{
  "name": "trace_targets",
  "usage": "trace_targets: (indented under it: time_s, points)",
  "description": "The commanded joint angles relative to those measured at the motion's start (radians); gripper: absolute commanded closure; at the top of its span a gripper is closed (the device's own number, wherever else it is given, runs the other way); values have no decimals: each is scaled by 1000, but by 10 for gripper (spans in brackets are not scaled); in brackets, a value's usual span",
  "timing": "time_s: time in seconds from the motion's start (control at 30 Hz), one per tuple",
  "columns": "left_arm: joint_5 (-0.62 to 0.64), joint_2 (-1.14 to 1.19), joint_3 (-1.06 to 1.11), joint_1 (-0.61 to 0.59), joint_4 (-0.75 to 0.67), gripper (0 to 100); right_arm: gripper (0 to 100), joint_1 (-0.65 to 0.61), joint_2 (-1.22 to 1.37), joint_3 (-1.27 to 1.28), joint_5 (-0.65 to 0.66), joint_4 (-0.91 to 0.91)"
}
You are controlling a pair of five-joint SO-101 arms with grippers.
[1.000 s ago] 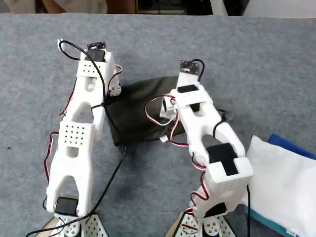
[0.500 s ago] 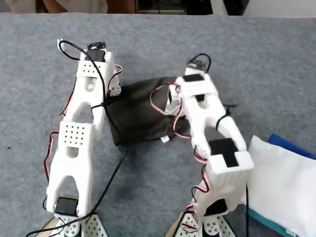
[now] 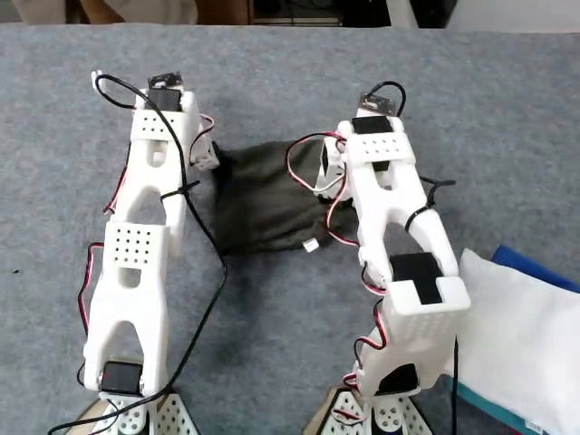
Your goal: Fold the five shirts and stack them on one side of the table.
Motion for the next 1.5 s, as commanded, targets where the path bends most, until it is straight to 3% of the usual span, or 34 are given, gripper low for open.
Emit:
trace_targets:
  time_s: [0.0,0.2,0.4,0.67,0.9,1.1,1.47]
  points:
    - [2,-18,-41,-11,11,606,995,22,-10,-54,9,11]
    - [9,-79,-41,-112,9,590,995,53,-12,-56,31,6]
    - [137,-84,-40,-226,-38,590,995,153,-12,-153,52,35]
    - [140,-82,-34,-241,-51,590,995,274,-12,-412,129,224]
    - [138,-68,-37,-241,-58,590,995,495,-24,-618,255,422]
    - [140,-39,-43,-238,-78,590,995,690,-206,-556,450,422]
    - [140,-33,-43,-235,-78,590,995,1001,-625,-122,684,420]
